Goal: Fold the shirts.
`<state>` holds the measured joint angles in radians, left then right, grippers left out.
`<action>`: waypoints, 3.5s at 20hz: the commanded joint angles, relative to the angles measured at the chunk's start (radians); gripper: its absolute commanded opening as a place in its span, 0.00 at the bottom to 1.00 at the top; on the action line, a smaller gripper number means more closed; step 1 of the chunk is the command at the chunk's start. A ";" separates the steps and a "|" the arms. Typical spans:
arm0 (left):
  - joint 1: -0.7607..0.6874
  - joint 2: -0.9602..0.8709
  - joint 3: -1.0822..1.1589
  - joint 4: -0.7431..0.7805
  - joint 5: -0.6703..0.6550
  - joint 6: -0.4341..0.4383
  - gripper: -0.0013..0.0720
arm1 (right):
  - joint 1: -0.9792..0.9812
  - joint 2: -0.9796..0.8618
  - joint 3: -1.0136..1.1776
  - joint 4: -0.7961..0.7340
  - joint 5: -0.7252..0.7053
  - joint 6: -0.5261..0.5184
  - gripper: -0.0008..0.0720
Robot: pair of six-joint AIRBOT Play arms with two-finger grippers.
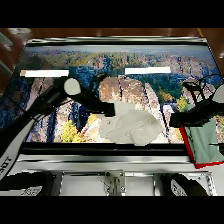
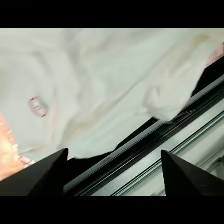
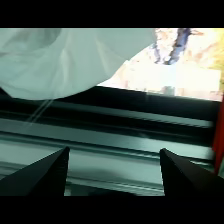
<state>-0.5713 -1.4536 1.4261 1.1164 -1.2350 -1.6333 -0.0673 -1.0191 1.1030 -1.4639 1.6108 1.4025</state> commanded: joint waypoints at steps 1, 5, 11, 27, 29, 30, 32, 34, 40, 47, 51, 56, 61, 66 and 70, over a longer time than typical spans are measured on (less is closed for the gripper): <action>0.124 0.133 -0.169 0.101 -0.129 0.028 0.96 | -0.013 0.000 -0.005 -0.086 -0.030 0.018 0.95; 0.174 0.288 -0.570 0.003 0.063 0.024 0.96 | -0.155 0.000 -0.068 0.011 -0.092 0.012 0.95; 0.116 0.208 -0.750 -0.301 0.437 0.079 0.96 | -0.314 0.000 -0.127 0.180 -0.162 -0.002 0.95; 0.038 -0.014 -0.650 -0.519 0.569 0.235 0.06 | -0.292 0.000 -0.264 0.330 -0.207 -0.012 0.95; 0.052 -0.004 -0.650 -0.512 0.537 0.237 0.06 | -0.232 0.000 -0.344 0.377 -0.292 -0.029 0.95; 0.060 0.008 -0.650 -0.511 0.526 0.245 0.06 | -0.187 0.000 -0.375 0.409 -0.348 -0.037 0.95; 0.075 0.041 -0.650 -0.511 0.517 0.250 0.06 | -0.087 0.000 -0.403 0.432 -0.474 -0.040 0.95; 0.089 0.079 -0.650 -0.512 0.517 0.250 0.06 | 0.010 -0.016 -0.403 0.447 -0.602 -0.032 0.95; 0.112 0.154 -0.649 -0.511 0.520 0.254 0.06 | 0.163 -0.235 -0.401 0.479 -0.721 0.000 0.30; 0.240 0.306 -0.481 -0.484 0.517 0.306 0.06 | 0.161 -0.085 -0.135 0.310 -0.553 -0.113 0.09; 0.338 0.496 -0.150 -0.479 0.524 0.307 0.06 | 0.161 0.122 0.231 0.196 -0.602 -0.137 0.09; 0.428 0.642 0.273 -0.476 0.557 0.309 0.06 | 0.161 0.236 0.651 0.218 -0.670 -0.123 0.09; 0.435 0.702 0.339 -0.415 0.401 0.276 0.06 | 0.161 0.236 0.742 0.398 -0.465 -0.072 0.09; 0.435 0.702 0.322 0.049 -0.059 0.111 0.06 | 0.161 0.172 0.738 0.257 0.122 0.007 0.09; 0.435 0.722 0.142 0.212 -0.259 0.066 0.06 | 0.162 0.110 0.525 0.372 0.211 0.102 0.09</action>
<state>-0.1379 -0.7498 1.6699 1.1484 -1.3006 -1.5158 0.0940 -0.8757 1.7485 -1.1522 1.6749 1.4441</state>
